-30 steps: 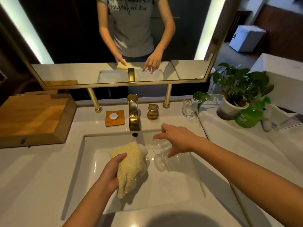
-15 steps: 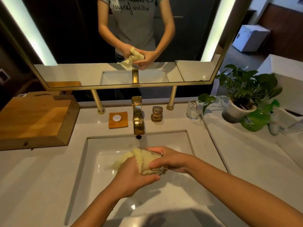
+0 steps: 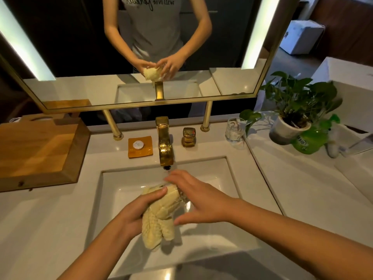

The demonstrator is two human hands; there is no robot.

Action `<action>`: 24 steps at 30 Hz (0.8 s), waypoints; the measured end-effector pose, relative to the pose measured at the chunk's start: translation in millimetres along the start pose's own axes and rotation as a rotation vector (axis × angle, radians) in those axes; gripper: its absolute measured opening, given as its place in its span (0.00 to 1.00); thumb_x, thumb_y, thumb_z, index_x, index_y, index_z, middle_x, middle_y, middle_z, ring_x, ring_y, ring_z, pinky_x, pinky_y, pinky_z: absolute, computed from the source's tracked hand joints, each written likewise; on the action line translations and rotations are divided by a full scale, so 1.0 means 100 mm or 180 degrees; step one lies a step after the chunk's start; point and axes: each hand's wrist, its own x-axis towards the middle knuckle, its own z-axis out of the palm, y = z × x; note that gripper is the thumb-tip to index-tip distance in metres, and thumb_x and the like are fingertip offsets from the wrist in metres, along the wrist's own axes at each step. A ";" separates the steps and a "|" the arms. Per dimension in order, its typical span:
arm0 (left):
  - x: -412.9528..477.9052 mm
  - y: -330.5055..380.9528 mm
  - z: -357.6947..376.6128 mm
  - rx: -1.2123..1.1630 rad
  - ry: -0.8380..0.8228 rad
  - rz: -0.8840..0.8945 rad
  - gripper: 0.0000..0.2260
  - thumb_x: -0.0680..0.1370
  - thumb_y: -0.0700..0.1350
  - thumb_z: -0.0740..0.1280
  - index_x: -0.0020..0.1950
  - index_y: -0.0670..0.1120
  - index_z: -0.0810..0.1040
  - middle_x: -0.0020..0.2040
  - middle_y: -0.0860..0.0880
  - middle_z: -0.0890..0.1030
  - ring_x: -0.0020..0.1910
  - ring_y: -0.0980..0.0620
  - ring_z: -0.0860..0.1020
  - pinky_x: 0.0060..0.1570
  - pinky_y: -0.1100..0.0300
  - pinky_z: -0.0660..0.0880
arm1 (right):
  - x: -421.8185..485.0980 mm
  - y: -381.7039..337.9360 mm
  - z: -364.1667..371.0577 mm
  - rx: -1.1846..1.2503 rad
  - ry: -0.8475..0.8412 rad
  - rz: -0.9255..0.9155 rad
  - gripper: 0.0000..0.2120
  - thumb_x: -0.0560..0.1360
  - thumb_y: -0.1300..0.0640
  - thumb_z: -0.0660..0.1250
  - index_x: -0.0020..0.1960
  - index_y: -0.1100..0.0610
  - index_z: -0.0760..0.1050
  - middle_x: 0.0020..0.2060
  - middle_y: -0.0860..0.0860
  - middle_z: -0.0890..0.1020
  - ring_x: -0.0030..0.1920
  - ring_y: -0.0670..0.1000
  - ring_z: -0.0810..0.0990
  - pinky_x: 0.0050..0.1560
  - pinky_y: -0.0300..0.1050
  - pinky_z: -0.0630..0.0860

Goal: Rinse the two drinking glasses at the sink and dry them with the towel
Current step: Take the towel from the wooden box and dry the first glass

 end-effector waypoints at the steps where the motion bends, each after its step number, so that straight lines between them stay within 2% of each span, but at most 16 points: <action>1: -0.01 -0.03 0.00 0.0037 -0.0073 -0.0012 0.28 0.56 0.43 0.83 0.54 0.40 0.82 0.49 0.37 0.82 0.43 0.41 0.83 0.40 0.51 0.81 | -0.02 0.02 0.04 -0.0108 0.0090 -0.0107 0.38 0.70 0.40 0.72 0.72 0.48 0.58 0.68 0.48 0.64 0.61 0.47 0.71 0.56 0.43 0.75; 3: -0.05 -0.06 0.00 0.0309 -0.0113 0.0076 0.29 0.56 0.43 0.83 0.55 0.39 0.81 0.50 0.36 0.82 0.44 0.41 0.82 0.42 0.52 0.81 | -0.07 0.04 0.12 -0.0065 0.0281 -0.0109 0.35 0.70 0.41 0.73 0.69 0.50 0.60 0.61 0.49 0.67 0.51 0.45 0.73 0.48 0.39 0.74; 4: -0.08 -0.04 0.02 0.0478 -0.0092 0.0141 0.30 0.55 0.43 0.83 0.54 0.39 0.81 0.50 0.36 0.82 0.44 0.41 0.82 0.41 0.52 0.81 | -0.08 0.03 0.16 0.0048 0.0349 -0.0048 0.35 0.70 0.42 0.73 0.68 0.50 0.60 0.59 0.48 0.67 0.49 0.44 0.73 0.46 0.36 0.73; 6: -0.15 0.00 0.06 0.0802 -0.0080 0.0292 0.30 0.54 0.44 0.83 0.54 0.40 0.82 0.50 0.36 0.82 0.43 0.42 0.83 0.41 0.54 0.81 | -0.09 0.00 0.22 0.0488 0.0444 0.0181 0.34 0.69 0.43 0.75 0.66 0.48 0.59 0.59 0.48 0.69 0.50 0.43 0.74 0.45 0.34 0.73; 8: -0.24 0.09 0.12 0.1173 -0.0008 0.0518 0.31 0.52 0.46 0.84 0.53 0.41 0.82 0.50 0.38 0.83 0.44 0.44 0.83 0.40 0.57 0.80 | -0.07 -0.04 0.25 0.1026 0.0502 0.0489 0.32 0.69 0.45 0.75 0.63 0.44 0.58 0.58 0.46 0.72 0.52 0.44 0.76 0.46 0.36 0.76; 10: -0.34 0.17 0.22 0.1692 0.0063 0.0767 0.29 0.54 0.47 0.83 0.52 0.44 0.81 0.47 0.43 0.85 0.44 0.49 0.84 0.39 0.61 0.79 | -0.02 -0.09 0.26 0.1589 0.0520 0.0741 0.30 0.71 0.49 0.75 0.62 0.44 0.57 0.55 0.44 0.73 0.51 0.44 0.77 0.41 0.33 0.76; 12: -0.41 0.22 0.33 0.2182 0.0085 0.0888 0.20 0.63 0.40 0.78 0.53 0.45 0.79 0.42 0.50 0.86 0.40 0.55 0.83 0.36 0.66 0.77 | 0.02 -0.12 0.24 0.2143 0.0459 0.0920 0.26 0.74 0.51 0.72 0.62 0.47 0.58 0.52 0.45 0.74 0.44 0.42 0.77 0.32 0.32 0.74; 14: -0.43 0.23 0.39 0.2654 0.0099 0.0958 0.18 0.68 0.33 0.72 0.54 0.48 0.76 0.40 0.57 0.85 0.38 0.60 0.82 0.33 0.69 0.76 | 0.05 -0.14 0.21 0.2740 0.0295 0.1201 0.21 0.77 0.50 0.68 0.63 0.51 0.60 0.47 0.49 0.76 0.33 0.41 0.75 0.26 0.36 0.74; 16: -0.41 0.20 0.36 0.3366 0.0183 0.1156 0.19 0.70 0.34 0.73 0.53 0.54 0.75 0.43 0.62 0.83 0.42 0.62 0.81 0.37 0.71 0.75 | 0.05 -0.14 0.16 0.3535 -0.0034 0.1546 0.19 0.78 0.44 0.64 0.61 0.55 0.64 0.39 0.50 0.76 0.26 0.43 0.69 0.25 0.39 0.75; 17: -0.41 0.16 0.33 0.3807 0.0309 0.1297 0.18 0.70 0.38 0.74 0.53 0.56 0.75 0.45 0.62 0.83 0.46 0.62 0.80 0.42 0.70 0.75 | 0.05 -0.14 0.15 0.3982 -0.0246 0.1712 0.20 0.77 0.40 0.62 0.58 0.56 0.67 0.35 0.50 0.75 0.25 0.44 0.67 0.25 0.38 0.74; 19: -0.35 0.07 0.36 0.5263 0.0716 0.1762 0.15 0.69 0.51 0.73 0.55 0.58 0.77 0.51 0.61 0.81 0.52 0.62 0.78 0.52 0.67 0.74 | 0.05 -0.13 0.14 0.4669 -0.0661 0.2112 0.23 0.76 0.35 0.58 0.47 0.56 0.73 0.32 0.51 0.72 0.23 0.44 0.66 0.23 0.34 0.69; 21: -0.30 0.00 0.53 0.6554 0.1017 0.2344 0.13 0.69 0.56 0.71 0.53 0.56 0.81 0.53 0.57 0.82 0.52 0.61 0.78 0.53 0.68 0.72 | 0.06 -0.15 0.12 0.4985 -0.0869 0.2478 0.23 0.75 0.35 0.58 0.38 0.55 0.72 0.27 0.50 0.72 0.21 0.43 0.66 0.20 0.31 0.65; 22: -0.30 -0.04 0.59 0.6710 0.0910 0.2279 0.12 0.73 0.54 0.67 0.54 0.53 0.80 0.56 0.55 0.80 0.55 0.58 0.77 0.55 0.66 0.69 | 0.06 -0.16 0.10 0.5039 -0.0893 0.2575 0.23 0.74 0.36 0.57 0.36 0.55 0.72 0.25 0.49 0.72 0.20 0.43 0.68 0.20 0.31 0.63; 24: -0.28 -0.05 0.64 0.6475 0.0783 0.2253 0.15 0.77 0.53 0.57 0.57 0.50 0.78 0.57 0.52 0.79 0.57 0.52 0.77 0.56 0.59 0.70 | 0.06 -0.13 0.04 0.4973 -0.0810 0.2551 0.27 0.75 0.33 0.54 0.35 0.55 0.73 0.23 0.48 0.73 0.20 0.44 0.69 0.21 0.32 0.64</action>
